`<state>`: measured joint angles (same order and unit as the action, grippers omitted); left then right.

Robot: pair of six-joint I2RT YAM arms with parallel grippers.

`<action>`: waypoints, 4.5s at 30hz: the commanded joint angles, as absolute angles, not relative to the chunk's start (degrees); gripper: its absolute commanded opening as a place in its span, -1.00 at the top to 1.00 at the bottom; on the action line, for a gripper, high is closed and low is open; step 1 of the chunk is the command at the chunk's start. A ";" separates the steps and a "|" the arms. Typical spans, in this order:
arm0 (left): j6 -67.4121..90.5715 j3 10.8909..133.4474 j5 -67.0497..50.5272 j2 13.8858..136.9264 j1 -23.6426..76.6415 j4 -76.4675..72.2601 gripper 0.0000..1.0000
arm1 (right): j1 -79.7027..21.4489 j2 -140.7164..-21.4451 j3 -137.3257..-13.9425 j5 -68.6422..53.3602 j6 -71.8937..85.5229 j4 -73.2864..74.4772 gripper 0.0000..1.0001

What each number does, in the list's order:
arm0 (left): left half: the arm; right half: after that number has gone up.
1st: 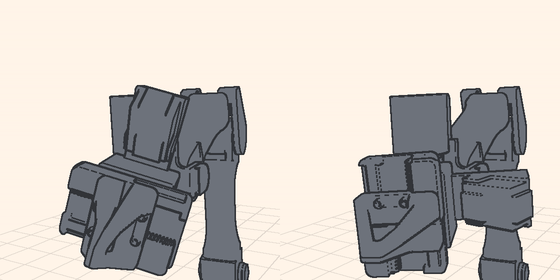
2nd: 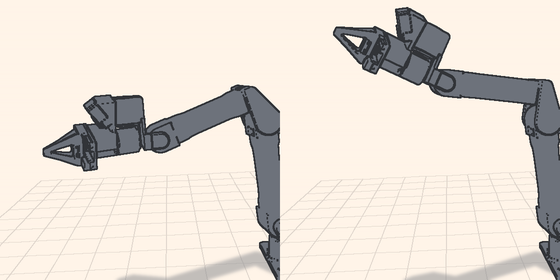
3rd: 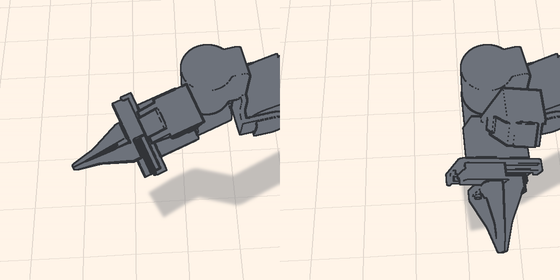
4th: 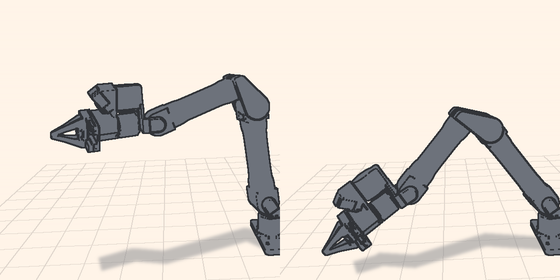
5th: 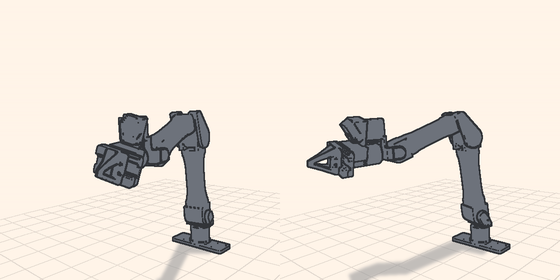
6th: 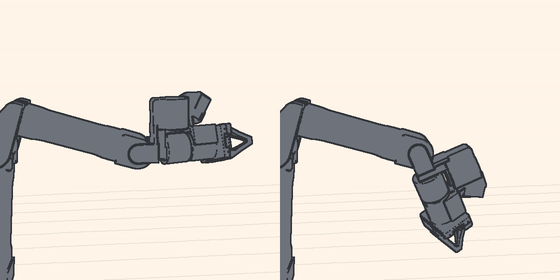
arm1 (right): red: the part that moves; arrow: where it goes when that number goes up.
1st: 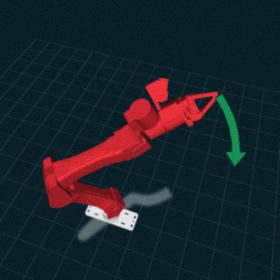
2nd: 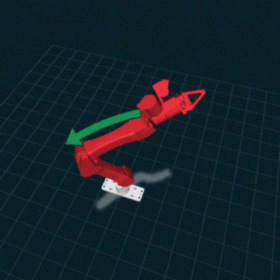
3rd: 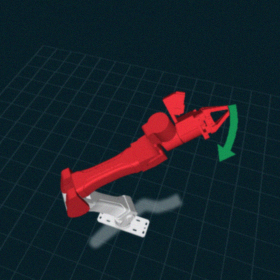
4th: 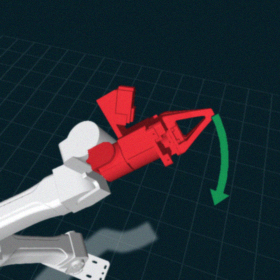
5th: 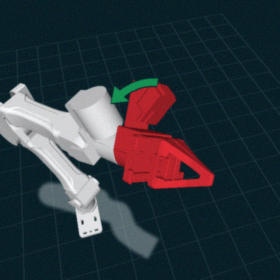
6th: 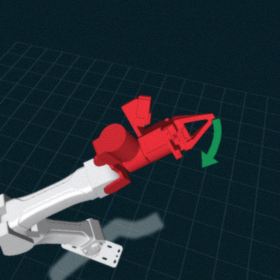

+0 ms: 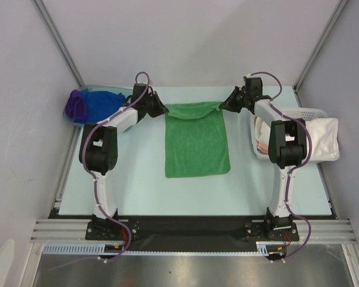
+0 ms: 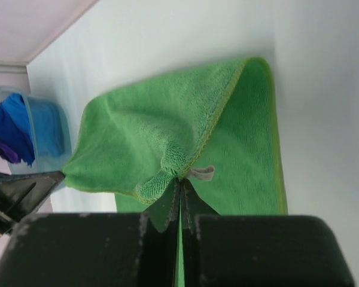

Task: Fold and stack the towels
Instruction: Fold the towel

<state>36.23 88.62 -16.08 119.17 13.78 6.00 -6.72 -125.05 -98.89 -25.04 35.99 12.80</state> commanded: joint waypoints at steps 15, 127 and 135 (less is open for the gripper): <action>40.43 72.95 -13.98 105.74 16.61 8.87 0.99 | -6.59 -107.41 -74.45 -25.67 31.73 14.59 1.00; 37.79 61.87 -14.59 102.83 19.69 10.11 0.95 | -16.35 -105.82 -72.42 -0.09 26.28 21.35 0.99; 38.05 62.23 -14.94 103.45 19.78 10.11 0.94 | -16.52 -106.61 -72.68 1.39 25.93 20.66 0.56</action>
